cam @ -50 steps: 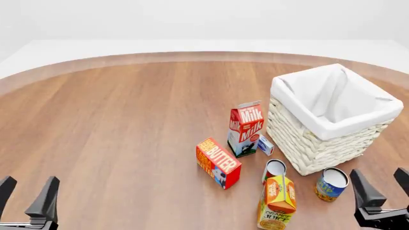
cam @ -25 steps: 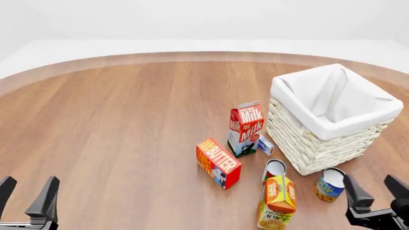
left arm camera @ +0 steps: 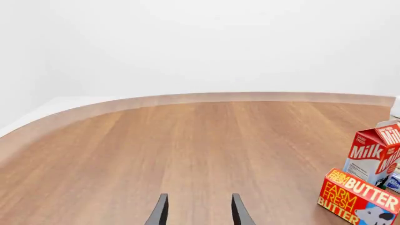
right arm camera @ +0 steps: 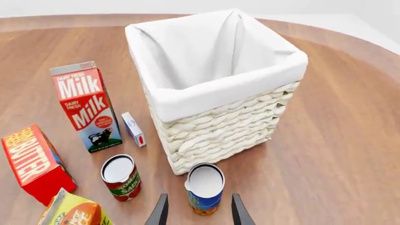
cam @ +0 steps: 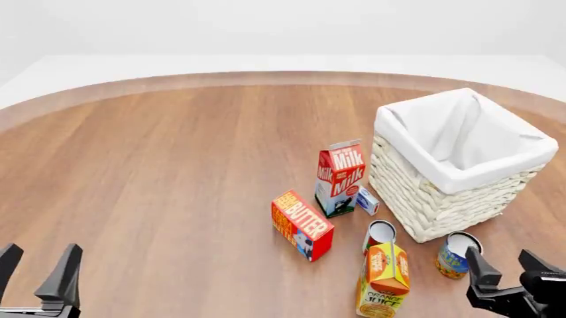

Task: Pick up the alphabet soup, and put it in the basket.

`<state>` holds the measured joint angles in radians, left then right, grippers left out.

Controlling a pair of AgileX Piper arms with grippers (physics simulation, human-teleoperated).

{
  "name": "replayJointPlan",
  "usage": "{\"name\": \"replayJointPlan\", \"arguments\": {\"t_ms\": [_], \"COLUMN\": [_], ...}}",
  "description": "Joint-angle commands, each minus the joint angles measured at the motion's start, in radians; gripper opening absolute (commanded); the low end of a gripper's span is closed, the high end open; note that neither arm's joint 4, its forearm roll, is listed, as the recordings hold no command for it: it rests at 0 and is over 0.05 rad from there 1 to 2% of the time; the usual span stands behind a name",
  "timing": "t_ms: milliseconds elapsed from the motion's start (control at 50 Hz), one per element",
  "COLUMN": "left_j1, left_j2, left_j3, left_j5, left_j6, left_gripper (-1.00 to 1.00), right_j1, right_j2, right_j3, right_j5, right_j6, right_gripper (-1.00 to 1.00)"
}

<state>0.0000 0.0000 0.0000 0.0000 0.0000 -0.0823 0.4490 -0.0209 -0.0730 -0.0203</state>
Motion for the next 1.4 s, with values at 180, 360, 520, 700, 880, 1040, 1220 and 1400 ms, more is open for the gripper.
{"name": "replayJointPlan", "arguments": {"t_ms": [180,360,520,700,880,1040,1220,1400], "left_j1": [0.0,0.0,0.0,0.0,0.0,0.0,0.0,0.0], "left_j2": [0.0,0.0,0.0,0.0,0.0,0.0,0.0,0.0], "left_j3": [0.0,0.0,0.0,0.0,0.0,0.0,0.0,0.0], "left_j5": [0.0,0.0,0.0,0.0,0.0,0.0,0.0,0.0], "left_j6": [0.0,0.0,0.0,0.0,0.0,0.0,0.0,0.0], "left_gripper": [1.0,1.0,1.0,1.0,1.0,1.0,1.0,1.0], "right_j1": [-0.026,-0.033,-0.033,-0.026,-0.019,-0.021,-0.019,-0.023], "right_j2": [0.178,0.318,0.41,0.519,0.591,0.651,0.719,0.743], "right_j3": [0.02,0.02,0.021,0.021,0.021,0.021,0.021,0.021], "right_j5": [-0.153,-0.282,-0.364,-0.461,-0.513,-0.554,-0.603,-0.616], "right_j6": [0.004,0.007,0.016,0.019,0.029,0.032,0.038,0.041], "right_gripper": [1.0,1.0,1.0,1.0,1.0,1.0,1.0,1.0]}}
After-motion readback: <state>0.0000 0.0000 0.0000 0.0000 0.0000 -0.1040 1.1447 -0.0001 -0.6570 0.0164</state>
